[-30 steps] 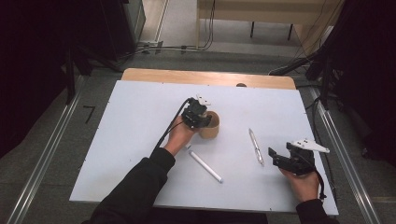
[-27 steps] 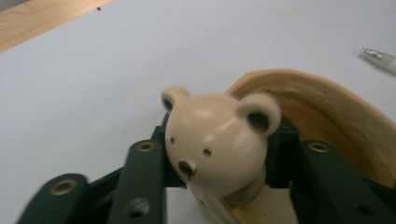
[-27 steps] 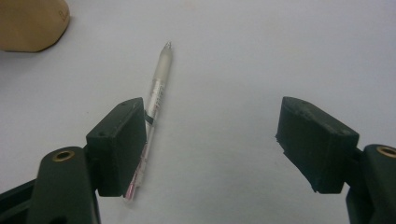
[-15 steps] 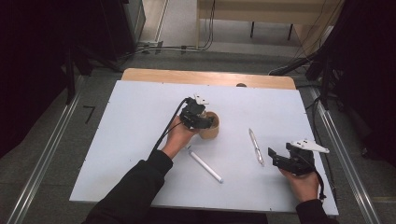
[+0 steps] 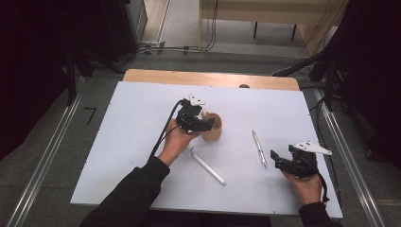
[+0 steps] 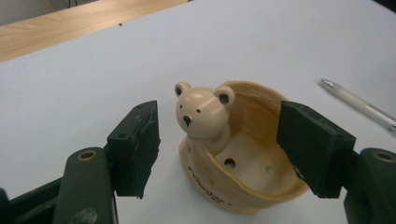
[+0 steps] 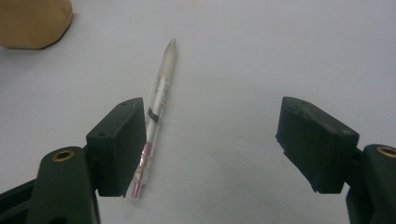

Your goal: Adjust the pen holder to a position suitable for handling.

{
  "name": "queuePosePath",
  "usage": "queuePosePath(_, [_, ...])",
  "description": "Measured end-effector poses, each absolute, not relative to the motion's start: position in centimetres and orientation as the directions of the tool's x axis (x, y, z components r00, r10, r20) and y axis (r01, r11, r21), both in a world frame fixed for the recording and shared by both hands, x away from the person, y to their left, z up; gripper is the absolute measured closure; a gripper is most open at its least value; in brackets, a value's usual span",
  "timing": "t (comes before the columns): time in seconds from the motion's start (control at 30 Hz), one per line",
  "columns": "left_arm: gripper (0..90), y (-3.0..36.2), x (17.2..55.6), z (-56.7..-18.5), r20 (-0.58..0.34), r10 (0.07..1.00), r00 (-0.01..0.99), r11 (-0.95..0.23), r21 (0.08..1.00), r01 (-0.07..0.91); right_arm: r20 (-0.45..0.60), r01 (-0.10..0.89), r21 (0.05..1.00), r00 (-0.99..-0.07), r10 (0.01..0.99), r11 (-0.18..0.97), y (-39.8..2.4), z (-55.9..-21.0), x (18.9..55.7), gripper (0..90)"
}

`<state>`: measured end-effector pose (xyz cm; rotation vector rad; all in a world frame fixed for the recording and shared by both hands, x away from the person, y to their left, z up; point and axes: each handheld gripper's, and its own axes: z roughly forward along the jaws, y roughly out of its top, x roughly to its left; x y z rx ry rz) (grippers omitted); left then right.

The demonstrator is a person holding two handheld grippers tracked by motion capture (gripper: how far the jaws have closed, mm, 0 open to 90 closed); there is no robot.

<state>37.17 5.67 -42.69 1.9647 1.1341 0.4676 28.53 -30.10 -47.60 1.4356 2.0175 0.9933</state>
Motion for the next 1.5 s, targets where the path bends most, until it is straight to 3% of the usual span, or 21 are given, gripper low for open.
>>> queuePosePath(0.5, [20.6,9.3,33.6,-41.8,-0.133,0.852,0.507,-0.188,0.825,0.532,0.032,0.599,0.778,-0.340,0.940,0.191,-30.0,-47.6,28.4,22.8])
queuePosePath(0.9, [13.1,14.9,30.0,-44.3,-0.175,0.872,0.457,-0.129,0.819,0.559,0.032,0.601,0.776,-0.337,0.941,0.189,-29.9,-47.6,28.3,22.8])
queuePosePath(1.5, [7.5,19.4,28.6,-47.2,-0.165,0.939,0.302,-0.050,0.802,0.595,0.031,0.601,0.777,-0.334,0.942,0.188,-30.1,-47.6,28.0,22.7])
